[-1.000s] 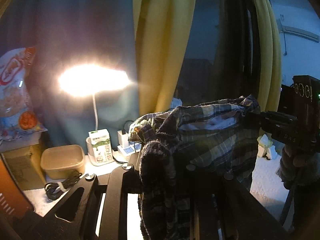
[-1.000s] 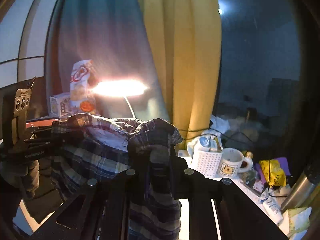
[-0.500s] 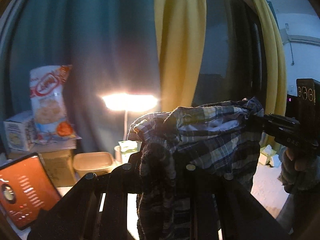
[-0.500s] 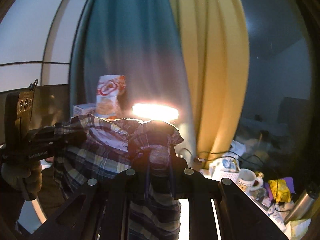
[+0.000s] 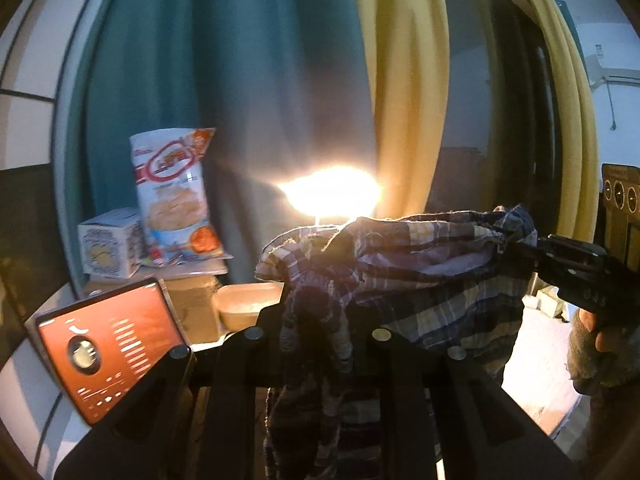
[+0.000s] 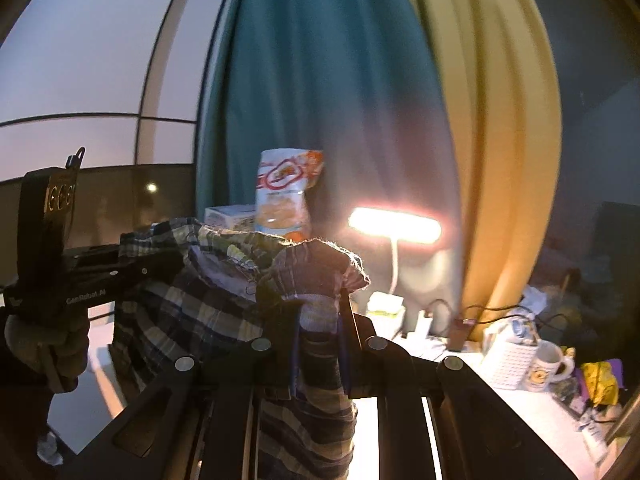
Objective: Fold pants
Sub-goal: 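Carry the held plaid pants toward the tablet corner with both grippers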
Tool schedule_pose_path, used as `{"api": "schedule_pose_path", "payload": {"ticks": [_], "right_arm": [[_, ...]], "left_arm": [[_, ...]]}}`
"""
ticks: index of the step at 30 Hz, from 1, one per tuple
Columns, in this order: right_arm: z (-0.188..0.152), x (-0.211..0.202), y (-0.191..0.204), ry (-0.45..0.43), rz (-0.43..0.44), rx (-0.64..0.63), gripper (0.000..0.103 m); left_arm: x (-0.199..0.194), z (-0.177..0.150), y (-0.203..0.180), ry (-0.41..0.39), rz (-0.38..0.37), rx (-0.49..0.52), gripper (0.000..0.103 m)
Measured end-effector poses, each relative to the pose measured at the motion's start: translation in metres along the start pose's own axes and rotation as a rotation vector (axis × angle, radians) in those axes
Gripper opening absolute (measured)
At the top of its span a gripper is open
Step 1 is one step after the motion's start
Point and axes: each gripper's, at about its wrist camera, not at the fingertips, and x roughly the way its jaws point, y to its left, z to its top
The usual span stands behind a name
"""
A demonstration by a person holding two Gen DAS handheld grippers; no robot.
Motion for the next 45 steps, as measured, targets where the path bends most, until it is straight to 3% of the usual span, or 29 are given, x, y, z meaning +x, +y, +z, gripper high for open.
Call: {"api": "schedule_pose_path", "payload": {"ticks": [11,16,33,45], "right_arm": [[-0.004,0.0,0.04,0.002,0.062,0.008,0.015],[-0.013,0.017,0.041,0.037,0.069,0.031,0.015],[-0.07,0.12,-0.009,0.207,0.027,0.166,0.015],[-0.106,0.196,-0.033,0.331,0.049,0.222,0.015]], "left_arm": [[-0.024,-0.013,0.019,0.004,0.043,0.004,0.017],[-0.013,-0.021,0.029,0.037,0.053,-0.012,0.017],[0.096,-0.06,0.058,0.221,0.055,-0.023,0.017],[0.155,-0.094,0.086,0.359,0.07,-0.082,0.018]]}}
